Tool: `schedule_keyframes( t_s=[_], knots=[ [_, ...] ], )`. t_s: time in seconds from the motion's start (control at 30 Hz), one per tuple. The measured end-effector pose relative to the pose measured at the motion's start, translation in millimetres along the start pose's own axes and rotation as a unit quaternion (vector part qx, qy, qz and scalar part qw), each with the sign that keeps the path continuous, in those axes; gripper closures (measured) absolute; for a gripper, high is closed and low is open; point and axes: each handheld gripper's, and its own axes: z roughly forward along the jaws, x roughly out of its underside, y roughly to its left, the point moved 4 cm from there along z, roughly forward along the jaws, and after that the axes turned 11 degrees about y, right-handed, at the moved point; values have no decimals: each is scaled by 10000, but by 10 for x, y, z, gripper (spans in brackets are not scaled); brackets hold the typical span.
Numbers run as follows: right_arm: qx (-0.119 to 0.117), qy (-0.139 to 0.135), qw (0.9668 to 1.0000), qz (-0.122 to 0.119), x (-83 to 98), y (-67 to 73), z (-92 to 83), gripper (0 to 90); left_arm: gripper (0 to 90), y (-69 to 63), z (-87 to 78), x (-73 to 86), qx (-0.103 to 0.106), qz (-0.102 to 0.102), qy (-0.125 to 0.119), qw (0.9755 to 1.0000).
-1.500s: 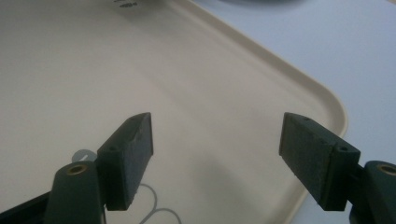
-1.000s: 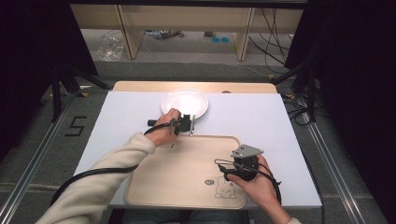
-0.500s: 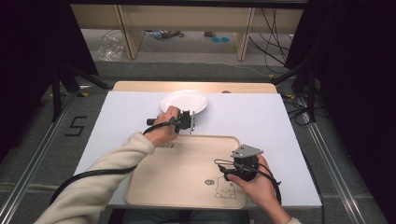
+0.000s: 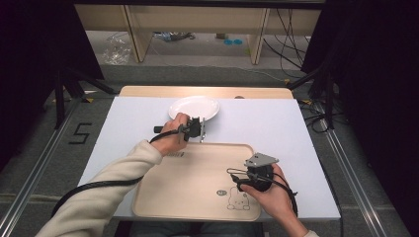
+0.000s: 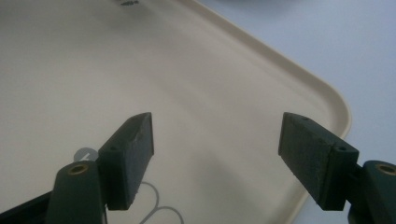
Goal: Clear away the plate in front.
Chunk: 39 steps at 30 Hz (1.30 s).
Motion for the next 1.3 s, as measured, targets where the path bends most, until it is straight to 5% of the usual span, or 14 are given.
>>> schedule_keyframes(
  t_s=[1.3],
  knots=[
    [40, -51, 10000, 38, -8, -8, -14, 252, 872, -38, -593, 103, -186, -14, -360, 9992]
  ],
)
